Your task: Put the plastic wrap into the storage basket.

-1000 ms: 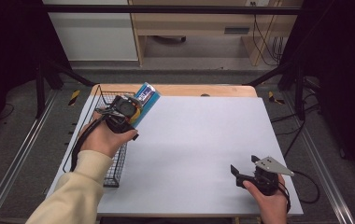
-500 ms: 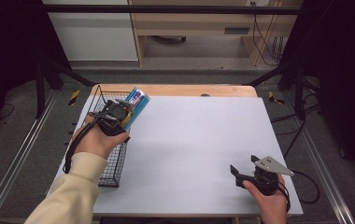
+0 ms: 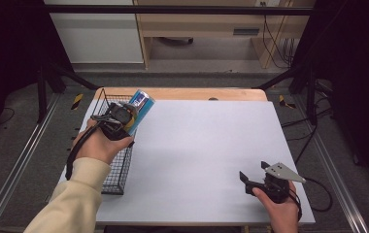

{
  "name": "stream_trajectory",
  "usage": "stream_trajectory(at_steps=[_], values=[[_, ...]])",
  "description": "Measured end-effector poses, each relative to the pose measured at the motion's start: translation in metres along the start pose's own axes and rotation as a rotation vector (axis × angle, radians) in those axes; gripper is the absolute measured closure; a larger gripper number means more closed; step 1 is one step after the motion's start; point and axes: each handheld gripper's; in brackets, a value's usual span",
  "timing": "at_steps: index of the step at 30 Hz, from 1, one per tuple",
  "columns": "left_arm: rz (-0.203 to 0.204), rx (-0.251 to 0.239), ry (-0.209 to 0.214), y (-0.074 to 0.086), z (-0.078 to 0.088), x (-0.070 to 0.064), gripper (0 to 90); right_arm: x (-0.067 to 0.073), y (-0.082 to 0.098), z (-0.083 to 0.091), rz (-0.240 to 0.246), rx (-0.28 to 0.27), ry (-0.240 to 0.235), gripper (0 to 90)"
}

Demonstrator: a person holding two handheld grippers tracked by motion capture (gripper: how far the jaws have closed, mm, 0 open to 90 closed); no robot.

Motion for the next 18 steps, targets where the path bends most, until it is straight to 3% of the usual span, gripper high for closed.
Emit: stream_trajectory(at_steps=[7, 18], values=[[0.007, 0.015, -0.02, -0.0057, 0.0065, 0.0061, 32.2, -0.0002, 0.0001, 0.0, -0.006, 0.002, -0.001, 12.6], [0.014, 0.058, -0.03, 0.0, 0.0044, 0.0101, 32.2, 0.0001, -0.0006, -0.0008, -0.007, 0.0, -0.011, 12.6]])
Point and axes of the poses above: each handheld gripper's, and its own axes: z roughly backward along the jaws, y roughly out of its underside, x roughly to its left, and after that the axes turned 5 degrees about -x, right-handed
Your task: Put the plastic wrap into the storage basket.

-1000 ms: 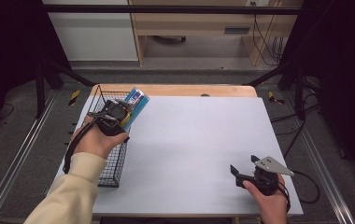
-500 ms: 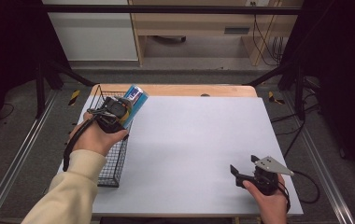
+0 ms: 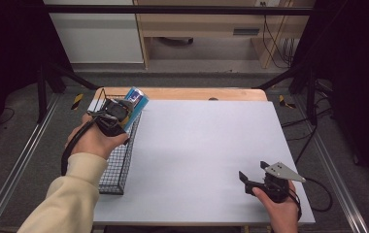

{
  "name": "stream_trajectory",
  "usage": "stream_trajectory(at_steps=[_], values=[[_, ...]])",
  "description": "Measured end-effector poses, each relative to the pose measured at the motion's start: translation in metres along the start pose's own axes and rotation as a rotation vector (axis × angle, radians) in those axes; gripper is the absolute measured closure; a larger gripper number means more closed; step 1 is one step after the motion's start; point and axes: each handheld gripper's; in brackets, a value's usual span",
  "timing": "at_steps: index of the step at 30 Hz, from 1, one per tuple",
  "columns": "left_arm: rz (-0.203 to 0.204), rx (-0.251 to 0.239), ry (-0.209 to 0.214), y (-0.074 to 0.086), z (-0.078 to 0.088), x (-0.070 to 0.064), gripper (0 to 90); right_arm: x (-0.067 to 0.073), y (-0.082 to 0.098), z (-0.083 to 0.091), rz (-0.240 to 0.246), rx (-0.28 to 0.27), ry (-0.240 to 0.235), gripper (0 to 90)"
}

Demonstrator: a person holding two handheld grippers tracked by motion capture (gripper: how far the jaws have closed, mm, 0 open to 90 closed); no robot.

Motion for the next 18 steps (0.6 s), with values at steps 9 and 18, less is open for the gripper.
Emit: stream_trajectory(at_steps=[9, 18], values=[[0.005, 0.035, -0.004, 0.007, 0.0015, 0.0037, 32.2, 0.0001, -0.0005, -0.0003, -0.002, 0.001, -0.007, 12.6], [0.0, 0.056, -0.008, 0.0095, 0.0033, 0.0038, 32.2, 0.0007, -0.001, -0.0009, -0.004, 0.0, -0.01, 12.6]])
Point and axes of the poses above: each handheld gripper's, and its own axes: z roughly backward along the jaws, y roughly out of its underside, x roughly to its left, and after that the axes turned 5 degrees about -x, right-handed
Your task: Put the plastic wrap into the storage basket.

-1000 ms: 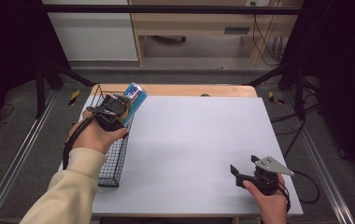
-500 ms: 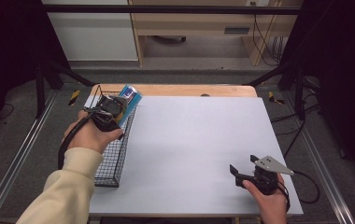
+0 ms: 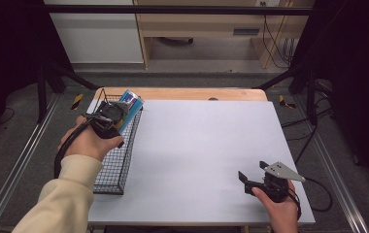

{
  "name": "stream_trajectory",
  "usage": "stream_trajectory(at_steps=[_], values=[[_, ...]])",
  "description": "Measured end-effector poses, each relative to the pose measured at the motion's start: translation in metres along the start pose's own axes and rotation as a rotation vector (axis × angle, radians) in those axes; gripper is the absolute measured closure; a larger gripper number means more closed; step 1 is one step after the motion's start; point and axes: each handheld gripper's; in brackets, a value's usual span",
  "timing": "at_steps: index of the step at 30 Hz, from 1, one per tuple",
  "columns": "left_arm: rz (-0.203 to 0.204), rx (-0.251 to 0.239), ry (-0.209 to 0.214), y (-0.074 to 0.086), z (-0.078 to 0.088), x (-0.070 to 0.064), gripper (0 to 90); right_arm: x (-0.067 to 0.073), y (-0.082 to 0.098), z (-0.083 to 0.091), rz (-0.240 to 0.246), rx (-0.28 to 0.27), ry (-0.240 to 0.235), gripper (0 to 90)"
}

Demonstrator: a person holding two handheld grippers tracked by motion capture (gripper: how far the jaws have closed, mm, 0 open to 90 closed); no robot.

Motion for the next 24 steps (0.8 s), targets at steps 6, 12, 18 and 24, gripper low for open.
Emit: stream_trajectory(at_steps=[6, 12, 18, 24], values=[[-0.005, 0.012, 0.005, 0.001, -0.002, -0.002, 32.2, 0.0, 0.0, 0.0, -0.001, -0.001, -0.005, 12.6], [-0.003, 0.027, 0.013, 0.005, -0.001, -0.003, 32.1, 0.0, -0.001, 0.0, 0.002, -0.002, -0.01, 12.6], [-0.008, 0.045, 0.027, 0.009, -0.005, -0.004, 32.1, 0.001, -0.001, -0.001, 0.003, 0.001, -0.011, 12.6], [0.015, 0.04, 0.046, 0.011, -0.013, -0.001, 32.1, 0.001, -0.001, -0.001, 0.003, 0.005, -0.012, 12.6]])
Point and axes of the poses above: each handheld gripper's, and its own axes: z roughly backward along the jaws, y roughly out of its underside, x roughly to its left, and after that the axes turned 5 degrees about -x, right-handed
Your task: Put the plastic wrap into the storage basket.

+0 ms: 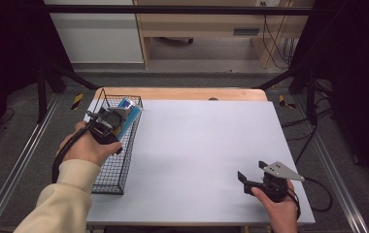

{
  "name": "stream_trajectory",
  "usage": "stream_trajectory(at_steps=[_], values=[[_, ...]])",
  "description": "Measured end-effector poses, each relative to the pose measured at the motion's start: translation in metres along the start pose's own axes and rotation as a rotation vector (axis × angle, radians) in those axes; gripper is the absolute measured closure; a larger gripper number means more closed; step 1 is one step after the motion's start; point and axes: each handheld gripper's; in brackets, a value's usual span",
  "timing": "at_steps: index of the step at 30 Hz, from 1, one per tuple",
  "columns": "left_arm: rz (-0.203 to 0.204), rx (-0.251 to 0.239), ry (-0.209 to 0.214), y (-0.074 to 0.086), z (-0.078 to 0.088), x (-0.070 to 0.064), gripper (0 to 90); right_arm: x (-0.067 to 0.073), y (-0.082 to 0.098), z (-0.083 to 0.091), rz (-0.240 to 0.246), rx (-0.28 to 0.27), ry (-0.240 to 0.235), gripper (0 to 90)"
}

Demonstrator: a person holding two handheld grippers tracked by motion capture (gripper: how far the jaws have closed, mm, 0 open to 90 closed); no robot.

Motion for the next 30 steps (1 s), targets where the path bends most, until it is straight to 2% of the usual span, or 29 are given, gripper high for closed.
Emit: stream_trajectory(at_steps=[13, 25, 30], values=[[0.042, -0.036, 0.027, -0.002, -0.016, 0.007, 32.2, 0.0, 0.001, -0.001, 0.006, 0.004, 0.003, 12.6], [0.083, -0.066, 0.024, -0.003, -0.023, 0.012, 32.2, 0.001, 0.0, 0.0, 0.007, -0.001, 0.001, 12.6], [0.096, -0.07, 0.015, -0.005, -0.032, 0.013, 32.2, 0.001, 0.0, 0.0, 0.01, 0.001, 0.0, 12.6]])
Point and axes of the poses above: each handheld gripper's, and its own axes: z roughly backward along the jaws, y roughly out of its underside, x roughly to its left, and after that the axes turned 5 degrees about -x, right-handed
